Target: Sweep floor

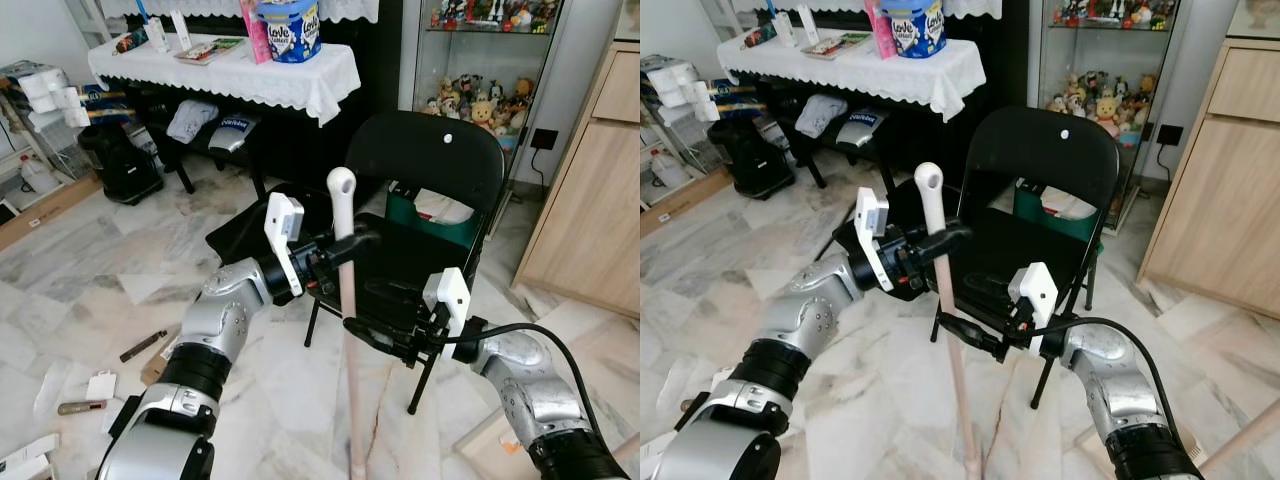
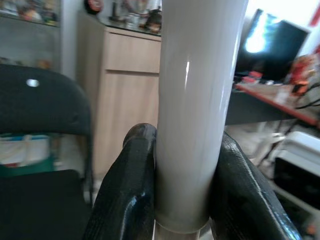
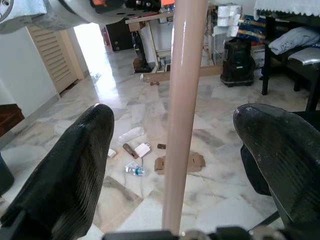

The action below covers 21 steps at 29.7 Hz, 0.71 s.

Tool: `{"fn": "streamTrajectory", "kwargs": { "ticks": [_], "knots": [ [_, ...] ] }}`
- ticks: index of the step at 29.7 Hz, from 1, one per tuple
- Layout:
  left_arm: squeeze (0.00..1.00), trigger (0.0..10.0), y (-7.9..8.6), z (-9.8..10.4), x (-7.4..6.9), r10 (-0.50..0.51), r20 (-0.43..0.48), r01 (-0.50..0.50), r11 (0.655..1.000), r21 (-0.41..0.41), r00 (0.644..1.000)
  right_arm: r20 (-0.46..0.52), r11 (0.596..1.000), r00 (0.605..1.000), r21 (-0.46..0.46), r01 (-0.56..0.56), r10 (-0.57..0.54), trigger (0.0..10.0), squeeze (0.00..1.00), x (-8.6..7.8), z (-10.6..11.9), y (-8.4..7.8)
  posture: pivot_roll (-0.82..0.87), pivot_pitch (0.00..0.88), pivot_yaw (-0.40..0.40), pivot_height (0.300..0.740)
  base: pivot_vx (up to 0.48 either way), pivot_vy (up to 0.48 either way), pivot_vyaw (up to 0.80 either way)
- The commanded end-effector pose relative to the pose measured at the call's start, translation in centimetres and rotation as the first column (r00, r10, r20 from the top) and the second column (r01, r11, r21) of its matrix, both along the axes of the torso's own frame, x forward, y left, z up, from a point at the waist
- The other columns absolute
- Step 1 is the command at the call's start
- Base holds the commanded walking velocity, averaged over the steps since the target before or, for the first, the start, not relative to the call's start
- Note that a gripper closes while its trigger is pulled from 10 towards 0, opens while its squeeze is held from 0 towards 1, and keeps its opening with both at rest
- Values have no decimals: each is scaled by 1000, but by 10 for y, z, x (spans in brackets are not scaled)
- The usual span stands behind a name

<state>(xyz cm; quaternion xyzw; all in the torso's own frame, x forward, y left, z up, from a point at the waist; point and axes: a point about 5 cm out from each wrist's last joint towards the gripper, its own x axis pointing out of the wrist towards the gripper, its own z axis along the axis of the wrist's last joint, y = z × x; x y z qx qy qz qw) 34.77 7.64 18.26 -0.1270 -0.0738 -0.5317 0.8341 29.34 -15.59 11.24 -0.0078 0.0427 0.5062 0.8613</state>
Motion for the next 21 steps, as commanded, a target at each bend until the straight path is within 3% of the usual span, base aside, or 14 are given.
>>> {"fn": "streamTrajectory", "kwargs": {
  "ticks": [1,3,7,12,17,18,20,21],
  "knots": [
    [0,10000,11,5,6,46,22,-46,999,20,999,-1,1000,1000,-1,1,-1,10000,0,-1,-2,1,-112,0,145,740,0,0,0],
    [0,10000,14,3,7,62,30,-64,997,40,998,2,1000,1000,-6,16,-16,10000,0,0,-3,-1,-112,0,144,740,0,0,0],
    [0,10000,24,-6,14,163,79,-174,972,156,983,19,985,987,-61,164,-163,10000,0,6,-10,-14,-111,0,139,740,0,0,0],
    [0,10000,29,-13,16,267,106,-283,941,186,958,13,972,973,-54,230,-230,10000,0,5,-16,-17,-108,0,136,740,0,0,0],
    [0,10000,42,-19,23,456,135,-475,861,185,880,22,954,955,-49,297,-296,10000,0,5,-19,-22,-109,0,132,740,0,0,0],
    [0,10000,42,-19,23,456,135,-475,861,185,880,22,954,955,-49,297,-296,10000,0,5,-19,-22,-109,0,132,740,0,0,0],
    [0,10000,58,-24,28,601,160,-622,755,207,783,18,930,933,-65,361,-360,10000,0,7,-25,-25,-108,0,132,740,0,0,0],
    [0,10000,58,-24,28,601,160,-622,755,207,783,18,930,933,-65,361,-360,10000,0,7,-25,-25,-108,0,132,740,0,0,0]
  ]
}}
